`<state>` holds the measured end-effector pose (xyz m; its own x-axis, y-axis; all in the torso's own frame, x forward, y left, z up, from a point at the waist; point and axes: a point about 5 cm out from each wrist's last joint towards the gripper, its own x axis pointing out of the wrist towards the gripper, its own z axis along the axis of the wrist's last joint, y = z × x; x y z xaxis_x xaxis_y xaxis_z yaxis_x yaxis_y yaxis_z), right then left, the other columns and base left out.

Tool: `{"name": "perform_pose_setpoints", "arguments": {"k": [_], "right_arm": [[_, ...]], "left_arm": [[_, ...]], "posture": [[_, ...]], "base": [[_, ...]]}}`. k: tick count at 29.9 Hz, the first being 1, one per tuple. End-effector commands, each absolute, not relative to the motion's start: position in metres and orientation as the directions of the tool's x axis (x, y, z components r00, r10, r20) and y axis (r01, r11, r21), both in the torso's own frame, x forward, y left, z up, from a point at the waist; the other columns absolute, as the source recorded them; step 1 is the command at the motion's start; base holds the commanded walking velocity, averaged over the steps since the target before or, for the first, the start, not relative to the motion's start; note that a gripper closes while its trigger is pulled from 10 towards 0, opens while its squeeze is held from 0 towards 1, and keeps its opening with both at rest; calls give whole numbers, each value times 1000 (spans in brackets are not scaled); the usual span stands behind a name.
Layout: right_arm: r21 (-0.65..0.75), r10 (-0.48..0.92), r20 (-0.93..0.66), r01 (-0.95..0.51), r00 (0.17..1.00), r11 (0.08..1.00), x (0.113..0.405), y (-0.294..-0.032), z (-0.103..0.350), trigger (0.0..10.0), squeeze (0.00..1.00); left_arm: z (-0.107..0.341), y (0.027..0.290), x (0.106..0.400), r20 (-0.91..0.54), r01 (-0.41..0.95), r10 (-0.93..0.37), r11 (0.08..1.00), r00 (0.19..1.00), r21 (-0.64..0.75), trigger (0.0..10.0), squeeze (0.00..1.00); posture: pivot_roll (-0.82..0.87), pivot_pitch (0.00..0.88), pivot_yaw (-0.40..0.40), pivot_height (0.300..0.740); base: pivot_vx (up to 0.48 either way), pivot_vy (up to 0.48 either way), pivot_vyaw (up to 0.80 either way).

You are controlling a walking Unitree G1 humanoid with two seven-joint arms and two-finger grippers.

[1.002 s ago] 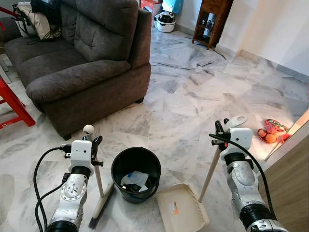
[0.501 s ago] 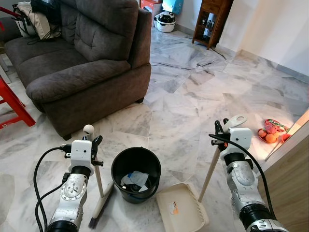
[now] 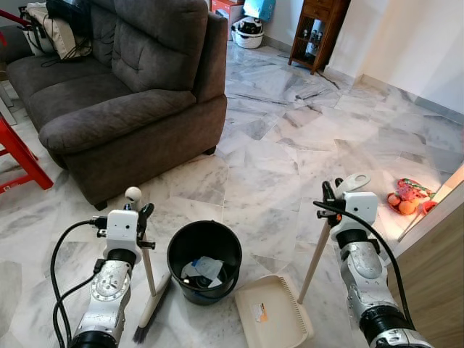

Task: Sweep floor

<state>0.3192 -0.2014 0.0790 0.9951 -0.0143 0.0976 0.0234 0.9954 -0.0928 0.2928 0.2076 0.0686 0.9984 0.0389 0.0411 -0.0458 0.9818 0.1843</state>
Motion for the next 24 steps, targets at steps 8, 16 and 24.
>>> {"name": "perform_pose_setpoints", "arguments": {"k": [8, 16, 24], "right_arm": [[-92, -10, 137, 22, 991, 996, 324, -201, 87, 10000, 0], [-91, -2, 132, 15, 991, 996, 324, -199, 87, 10000, 0], [-91, 0, 132, 12, 991, 996, 324, -199, 87, 10000, 0]], "left_arm": [[81, 205, 299, 103, -53, 35, 982, 994, 181, 10000, 0], [82, 205, 300, 107, -50, 31, 982, 994, 181, 10000, 0], [82, 204, 300, 107, -47, 28, 983, 994, 179, 10000, 0]], "posture": [[24, 0, -92, 740], [23, 0, -92, 740], [24, 0, -92, 740]], "base": [[0, 0, 0], [0, 0, 0], [-65, 0, 0]]}}
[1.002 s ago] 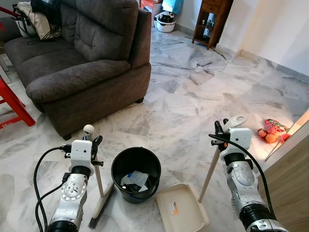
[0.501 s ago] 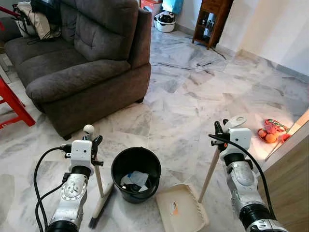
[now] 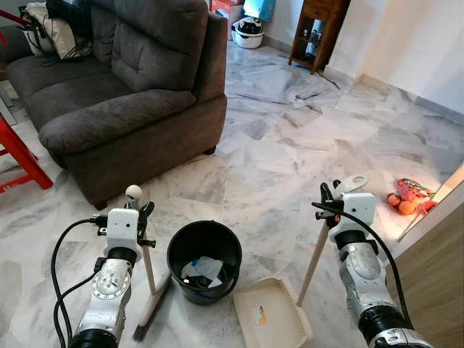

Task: Sweep floor

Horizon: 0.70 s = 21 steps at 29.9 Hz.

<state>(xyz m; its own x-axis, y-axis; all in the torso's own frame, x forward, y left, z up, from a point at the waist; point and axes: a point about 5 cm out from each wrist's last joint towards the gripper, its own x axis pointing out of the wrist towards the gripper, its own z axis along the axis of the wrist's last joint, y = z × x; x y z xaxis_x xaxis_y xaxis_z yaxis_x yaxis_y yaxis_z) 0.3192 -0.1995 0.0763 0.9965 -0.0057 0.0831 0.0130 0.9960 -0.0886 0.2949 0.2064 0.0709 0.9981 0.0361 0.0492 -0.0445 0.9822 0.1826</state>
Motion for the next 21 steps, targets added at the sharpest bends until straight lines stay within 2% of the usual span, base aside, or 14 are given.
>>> {"name": "perform_pose_setpoints", "arguments": {"k": [1, 21], "right_arm": [[-90, 1, 132, 11, 991, 996, 324, -199, 87, 10000, 0], [-87, 5, 126, 6, 992, 996, 325, -198, 86, 10000, 0]], "left_arm": [[82, 204, 300, 107, -48, 28, 983, 994, 179, 10000, 0], [82, 203, 300, 109, -52, 32, 983, 993, 178, 10000, 0]], "posture": [[25, 0, -93, 740], [25, 0, -98, 740]], "base": [[-319, 0, 0], [-281, 0, 0]]}}
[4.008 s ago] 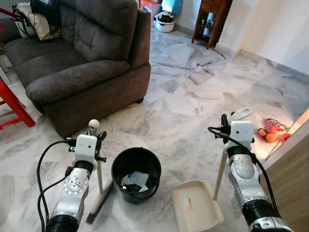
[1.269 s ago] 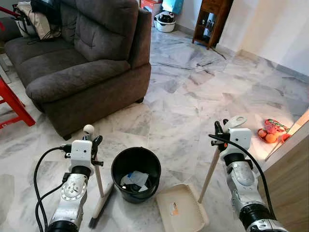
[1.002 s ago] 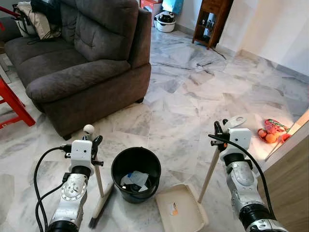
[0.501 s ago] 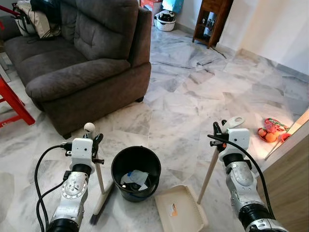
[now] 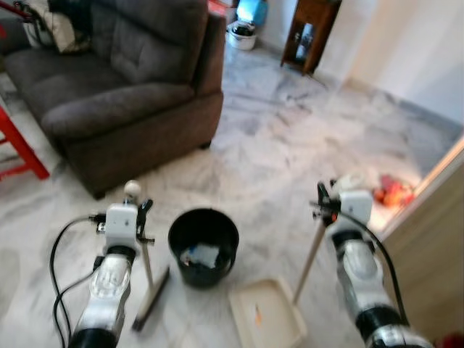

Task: Sweep floor

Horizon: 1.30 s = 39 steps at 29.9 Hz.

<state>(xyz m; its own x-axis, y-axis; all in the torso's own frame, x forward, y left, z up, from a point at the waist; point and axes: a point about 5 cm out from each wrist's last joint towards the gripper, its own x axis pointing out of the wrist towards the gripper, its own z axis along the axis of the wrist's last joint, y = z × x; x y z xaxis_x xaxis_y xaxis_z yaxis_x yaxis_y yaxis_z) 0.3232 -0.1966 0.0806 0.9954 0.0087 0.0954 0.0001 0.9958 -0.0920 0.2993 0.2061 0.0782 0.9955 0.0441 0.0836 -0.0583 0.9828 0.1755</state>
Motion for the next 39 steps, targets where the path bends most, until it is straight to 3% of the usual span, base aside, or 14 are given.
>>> {"name": "perform_pose_setpoints", "arguments": {"k": [1, 22, 39], "right_arm": [[-87, 4, 126, 7, 992, 996, 325, -198, 86, 10000, 0], [-74, -19, 88, 26, 996, 997, 325, -201, 81, 10000, 0], [-62, -49, 63, 53, 997, 997, 325, -205, 78, 10000, 0]], "left_arm": [[82, 203, 300, 109, -51, 32, 983, 993, 178, 10000, 0], [81, 203, 301, 105, -62, 44, 982, 993, 179, 10000, 0], [80, 203, 301, 104, -56, 37, 982, 994, 180, 10000, 0]], "posture": [[24, 0, -98, 740], [24, 0, -103, 740], [25, 0, -102, 740]], "base": [[-259, 0, 0], [-61, 0, 0], [0, 0, -777]]}}
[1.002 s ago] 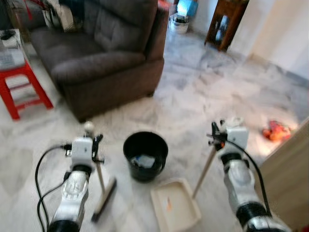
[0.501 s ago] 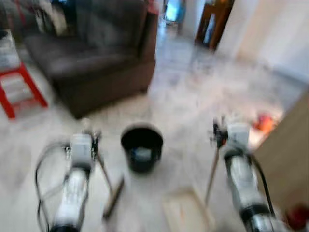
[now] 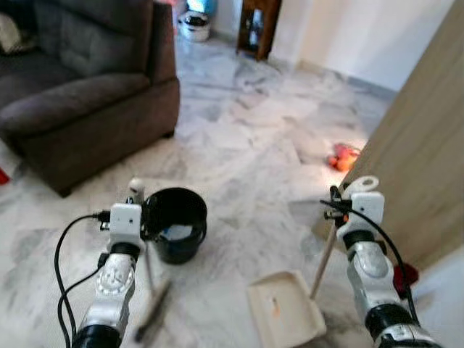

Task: Sweep floor

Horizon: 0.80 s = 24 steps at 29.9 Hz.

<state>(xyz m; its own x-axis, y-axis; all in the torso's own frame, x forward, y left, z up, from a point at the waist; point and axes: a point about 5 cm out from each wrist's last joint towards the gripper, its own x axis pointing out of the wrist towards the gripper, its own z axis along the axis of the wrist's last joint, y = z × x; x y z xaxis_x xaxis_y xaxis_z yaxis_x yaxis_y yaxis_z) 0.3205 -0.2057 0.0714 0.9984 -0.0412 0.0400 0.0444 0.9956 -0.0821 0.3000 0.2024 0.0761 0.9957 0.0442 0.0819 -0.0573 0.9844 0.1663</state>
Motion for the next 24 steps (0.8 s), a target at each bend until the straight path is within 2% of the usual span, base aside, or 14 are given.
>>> {"name": "perform_pose_setpoints", "arguments": {"k": [1, 14, 19, 24], "right_arm": [[-62, -50, 63, 54, 997, 997, 325, -205, 77, 10000, 0], [-69, -65, 53, 68, 997, 995, 324, -207, 76, 10000, 0], [-71, -66, 51, 69, 997, 995, 324, -207, 76, 10000, 0], [-77, -68, 49, 72, 996, 994, 324, -207, 75, 10000, 0]], "left_arm": [[80, 203, 301, 104, -56, 37, 982, 994, 180, 10000, 0], [78, 202, 302, 80, -48, 31, 974, 996, 222, 10000, 0], [77, 201, 303, 78, -44, 27, 972, 997, 229, 10000, 0], [78, 202, 303, 81, -49, 31, 973, 996, 224, 10000, 0]], "posture": [[25, 0, -101, 740], [26, 0, -99, 740], [24, 0, -96, 740], [24, 0, -93, 740]], "base": [[0, 0, -800], [0, 0, -800], [0, -385, -800], [0, 0, -800]]}}
